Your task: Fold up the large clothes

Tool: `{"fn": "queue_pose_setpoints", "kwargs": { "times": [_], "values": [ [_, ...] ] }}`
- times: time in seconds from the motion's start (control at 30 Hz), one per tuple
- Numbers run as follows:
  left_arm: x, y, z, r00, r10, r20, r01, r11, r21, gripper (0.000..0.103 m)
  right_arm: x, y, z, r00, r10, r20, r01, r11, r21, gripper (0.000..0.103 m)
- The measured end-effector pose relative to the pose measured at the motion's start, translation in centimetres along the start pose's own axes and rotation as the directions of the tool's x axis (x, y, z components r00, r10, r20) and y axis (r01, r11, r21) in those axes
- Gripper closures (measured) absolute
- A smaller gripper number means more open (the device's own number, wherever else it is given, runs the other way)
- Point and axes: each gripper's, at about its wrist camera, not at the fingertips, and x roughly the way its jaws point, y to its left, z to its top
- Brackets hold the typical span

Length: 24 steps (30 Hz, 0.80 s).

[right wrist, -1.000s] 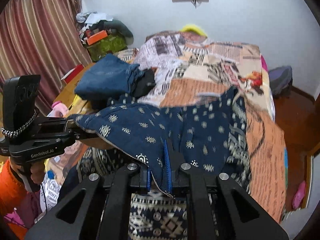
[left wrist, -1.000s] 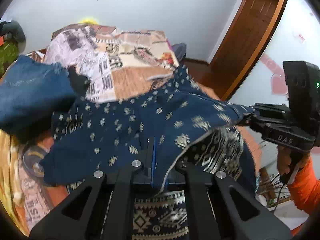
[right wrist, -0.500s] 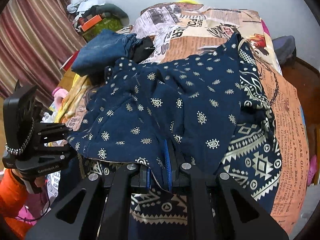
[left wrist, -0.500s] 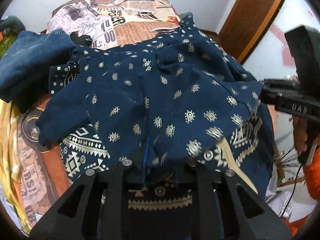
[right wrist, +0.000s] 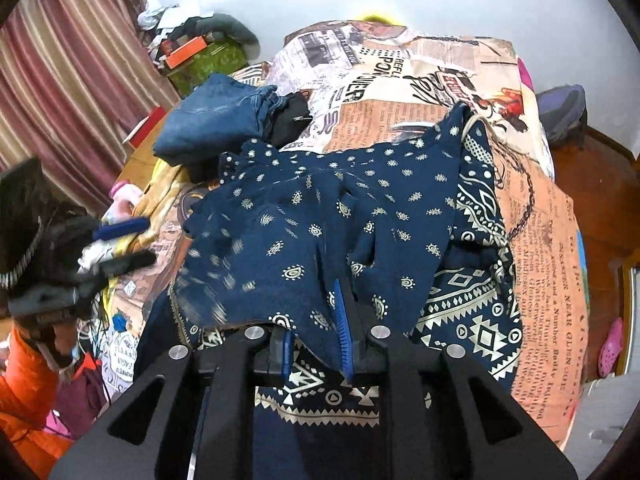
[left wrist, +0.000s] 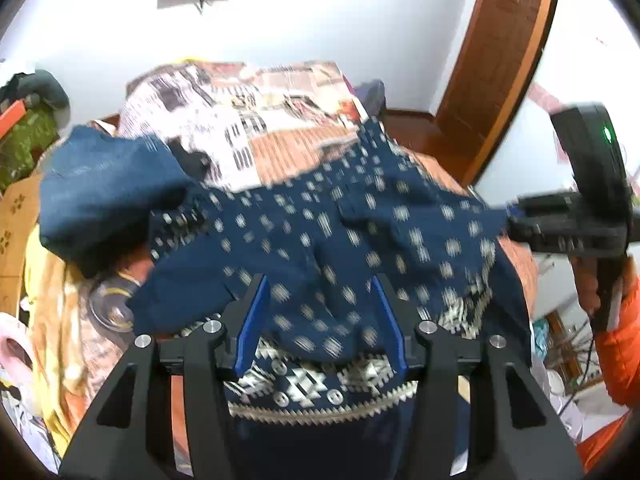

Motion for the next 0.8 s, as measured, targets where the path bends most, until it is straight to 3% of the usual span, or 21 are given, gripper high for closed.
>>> {"fn": "queue_pose_setpoints", "kwargs": {
  "times": [0.1, 0.23, 0.4, 0.57, 0.73, 0.8],
  "values": [
    [-0.2, 0.9, 1.2, 0.999, 0.033, 0.040, -0.032, 0.999, -0.007, 0.045, -0.3, 0.4, -0.1, 1.000, -0.016, -0.004, 0.016, 0.999, -0.031, 0.085],
    [2.1, 1.9, 2.2, 0.998, 0.059, 0.027, -0.058, 0.998, -0.038, 0.045, -0.4, 0.0, -0.4, 1.000, -0.021, -0.023, 0.020, 0.999, -0.033, 0.078],
    [7.8, 3.0, 1.6, 0.996, 0.043, -0.080, -0.051, 0.994, -0.097, 0.045, -1.1, -1.0, -1.2, 0.998, -0.048, -0.036, 0.047, 0.999, -0.012, 0.077],
    [12.6, 3.5, -1.1, 0.978, 0.046, -0.204, -0.070, 0.991, -0.113, 0.045, -2.7, -2.0, -2.1, 0.996, -0.088, -0.020, 0.088, 0.996, 0.005, 0.073],
    [12.8, 2.3, -2.6, 0.971, 0.123, -0.204, -0.127, 0.992, -0.007, 0.045, -3.9, -2.5, -1.4, 0.995, -0.098, 0.021, 0.097, 0.995, 0.030, 0.071],
    [12.5, 1.7, -2.8, 0.968, 0.151, -0.202, -0.147, 0.989, 0.035, 0.045, -3.7, -2.5, -0.6, 0.994, -0.090, 0.058, 0.088, 0.995, 0.040, 0.062]
  ]
}}
